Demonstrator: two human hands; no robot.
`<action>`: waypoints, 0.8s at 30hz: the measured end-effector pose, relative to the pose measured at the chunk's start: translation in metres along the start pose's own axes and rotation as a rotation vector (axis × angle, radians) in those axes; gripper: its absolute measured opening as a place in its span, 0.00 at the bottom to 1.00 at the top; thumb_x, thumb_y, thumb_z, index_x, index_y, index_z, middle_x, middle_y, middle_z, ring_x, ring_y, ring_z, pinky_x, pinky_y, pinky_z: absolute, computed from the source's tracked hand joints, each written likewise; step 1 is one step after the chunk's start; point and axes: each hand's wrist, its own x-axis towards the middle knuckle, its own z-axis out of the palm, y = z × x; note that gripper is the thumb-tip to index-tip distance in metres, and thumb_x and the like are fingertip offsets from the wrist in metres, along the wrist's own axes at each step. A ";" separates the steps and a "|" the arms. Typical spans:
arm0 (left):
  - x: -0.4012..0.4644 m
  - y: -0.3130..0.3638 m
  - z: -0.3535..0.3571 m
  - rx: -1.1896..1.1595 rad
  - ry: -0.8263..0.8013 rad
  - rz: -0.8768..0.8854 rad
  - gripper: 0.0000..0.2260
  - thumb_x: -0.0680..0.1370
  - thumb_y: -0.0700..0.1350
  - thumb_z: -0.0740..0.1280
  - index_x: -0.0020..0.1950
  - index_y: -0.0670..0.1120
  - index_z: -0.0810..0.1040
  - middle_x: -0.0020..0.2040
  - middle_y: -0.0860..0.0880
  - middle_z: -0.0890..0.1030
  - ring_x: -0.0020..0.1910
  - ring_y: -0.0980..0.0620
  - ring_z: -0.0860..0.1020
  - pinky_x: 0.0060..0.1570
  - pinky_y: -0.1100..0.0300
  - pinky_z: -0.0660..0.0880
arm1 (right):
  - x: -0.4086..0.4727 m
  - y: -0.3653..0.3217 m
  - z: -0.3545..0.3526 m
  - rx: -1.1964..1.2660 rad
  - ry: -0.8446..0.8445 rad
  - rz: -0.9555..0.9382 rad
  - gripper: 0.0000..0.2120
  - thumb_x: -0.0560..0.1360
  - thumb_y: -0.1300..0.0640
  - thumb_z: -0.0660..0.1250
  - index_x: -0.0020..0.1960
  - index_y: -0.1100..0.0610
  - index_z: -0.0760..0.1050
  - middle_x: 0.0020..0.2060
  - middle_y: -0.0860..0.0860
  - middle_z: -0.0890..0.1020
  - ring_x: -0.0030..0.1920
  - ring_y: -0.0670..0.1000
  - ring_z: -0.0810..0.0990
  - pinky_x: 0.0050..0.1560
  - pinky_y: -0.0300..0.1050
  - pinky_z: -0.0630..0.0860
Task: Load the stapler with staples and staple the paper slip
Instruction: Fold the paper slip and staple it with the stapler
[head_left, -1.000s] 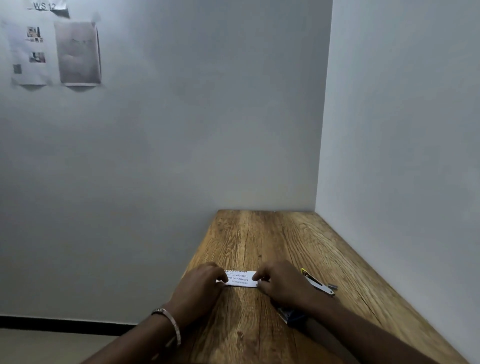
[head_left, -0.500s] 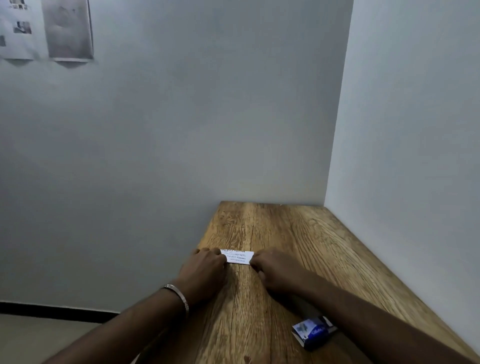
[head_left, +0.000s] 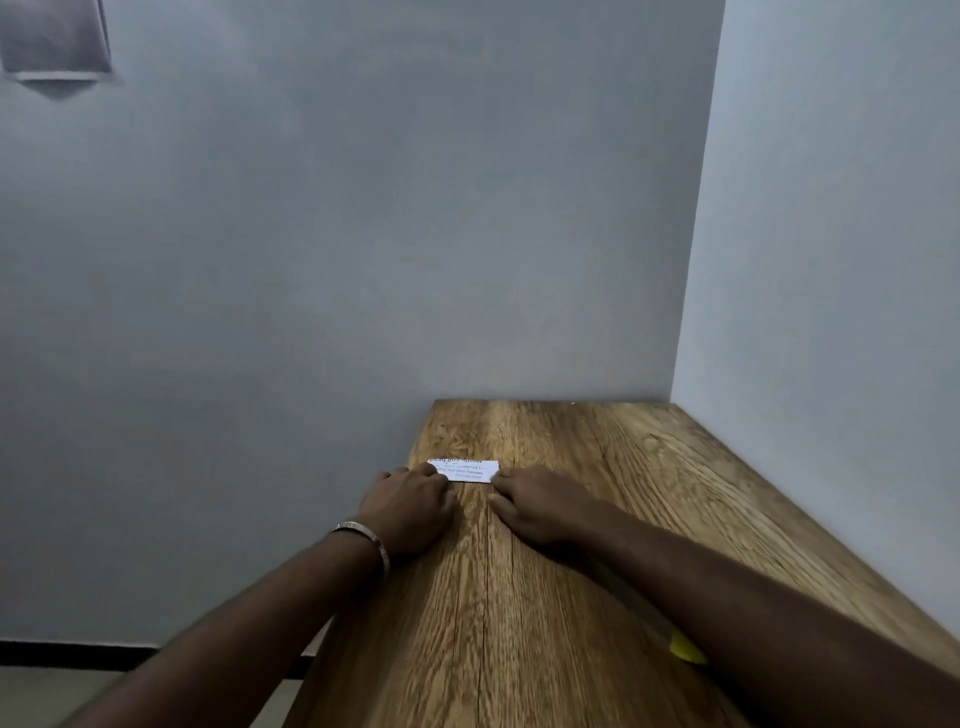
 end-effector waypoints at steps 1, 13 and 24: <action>0.008 -0.002 0.003 -0.018 -0.008 -0.011 0.19 0.82 0.55 0.49 0.55 0.49 0.77 0.58 0.50 0.78 0.55 0.47 0.77 0.58 0.49 0.71 | 0.008 0.004 0.002 0.010 -0.019 0.016 0.21 0.83 0.44 0.50 0.61 0.57 0.75 0.58 0.54 0.80 0.57 0.56 0.78 0.58 0.56 0.75; 0.090 -0.017 0.031 -0.105 -0.110 -0.127 0.21 0.79 0.60 0.50 0.58 0.49 0.75 0.65 0.49 0.74 0.65 0.43 0.70 0.62 0.44 0.67 | 0.082 0.042 0.017 0.012 -0.224 0.127 0.32 0.82 0.38 0.45 0.82 0.51 0.48 0.81 0.49 0.53 0.80 0.60 0.48 0.77 0.63 0.46; 0.109 -0.021 0.041 -0.159 -0.109 -0.147 0.21 0.77 0.63 0.54 0.56 0.50 0.76 0.65 0.48 0.73 0.65 0.43 0.67 0.60 0.44 0.72 | 0.101 0.056 0.034 0.099 -0.149 0.140 0.36 0.78 0.35 0.45 0.82 0.50 0.49 0.81 0.49 0.54 0.80 0.60 0.46 0.76 0.66 0.43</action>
